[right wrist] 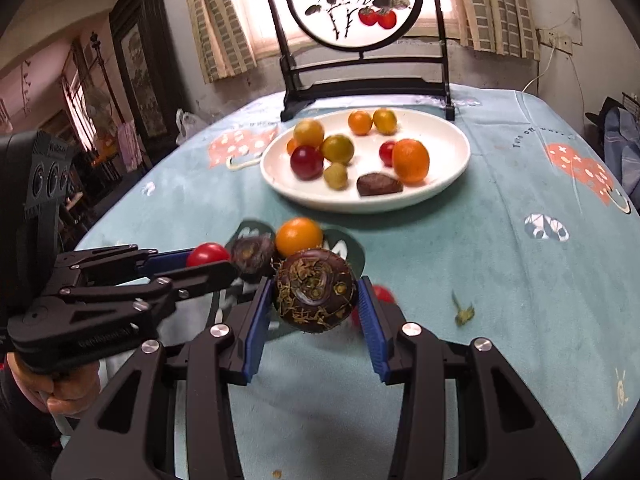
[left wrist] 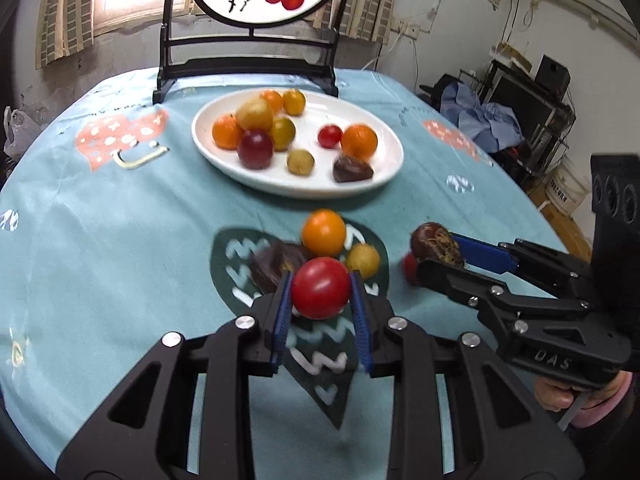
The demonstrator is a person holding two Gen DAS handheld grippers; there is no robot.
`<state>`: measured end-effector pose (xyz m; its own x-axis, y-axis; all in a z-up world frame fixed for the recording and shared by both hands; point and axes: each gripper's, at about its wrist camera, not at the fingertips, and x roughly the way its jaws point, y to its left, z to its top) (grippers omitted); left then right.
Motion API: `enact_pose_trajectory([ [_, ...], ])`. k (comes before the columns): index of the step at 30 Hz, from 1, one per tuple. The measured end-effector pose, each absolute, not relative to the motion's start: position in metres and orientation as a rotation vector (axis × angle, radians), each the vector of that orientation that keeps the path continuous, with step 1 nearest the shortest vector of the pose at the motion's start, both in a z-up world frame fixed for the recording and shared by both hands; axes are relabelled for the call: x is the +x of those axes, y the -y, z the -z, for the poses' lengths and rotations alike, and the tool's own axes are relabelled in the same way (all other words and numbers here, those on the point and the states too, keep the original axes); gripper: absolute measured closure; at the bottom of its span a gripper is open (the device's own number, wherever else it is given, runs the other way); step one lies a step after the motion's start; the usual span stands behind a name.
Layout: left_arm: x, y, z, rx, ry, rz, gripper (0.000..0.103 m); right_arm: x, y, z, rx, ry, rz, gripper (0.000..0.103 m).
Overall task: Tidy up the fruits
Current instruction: 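Carry the brown fruit and red tomato over the plate and open both tools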
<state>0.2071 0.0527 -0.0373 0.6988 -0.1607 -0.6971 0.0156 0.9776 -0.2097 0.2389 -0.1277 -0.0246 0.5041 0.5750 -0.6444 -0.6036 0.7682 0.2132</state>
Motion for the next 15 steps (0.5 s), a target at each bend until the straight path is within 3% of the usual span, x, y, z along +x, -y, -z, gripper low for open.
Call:
enact_pose_trajectory([
  [8,0.284,-0.077,-0.006,-0.188,-0.729,0.09,0.074,0.31,0.113,0.0,0.002,-0.658,-0.629,0.06],
  [15,0.352,-0.052,0.004,-0.089,-0.753,0.108,0.074,0.352,0.093,0.019,-0.037,-0.695,-0.613,0.06],
])
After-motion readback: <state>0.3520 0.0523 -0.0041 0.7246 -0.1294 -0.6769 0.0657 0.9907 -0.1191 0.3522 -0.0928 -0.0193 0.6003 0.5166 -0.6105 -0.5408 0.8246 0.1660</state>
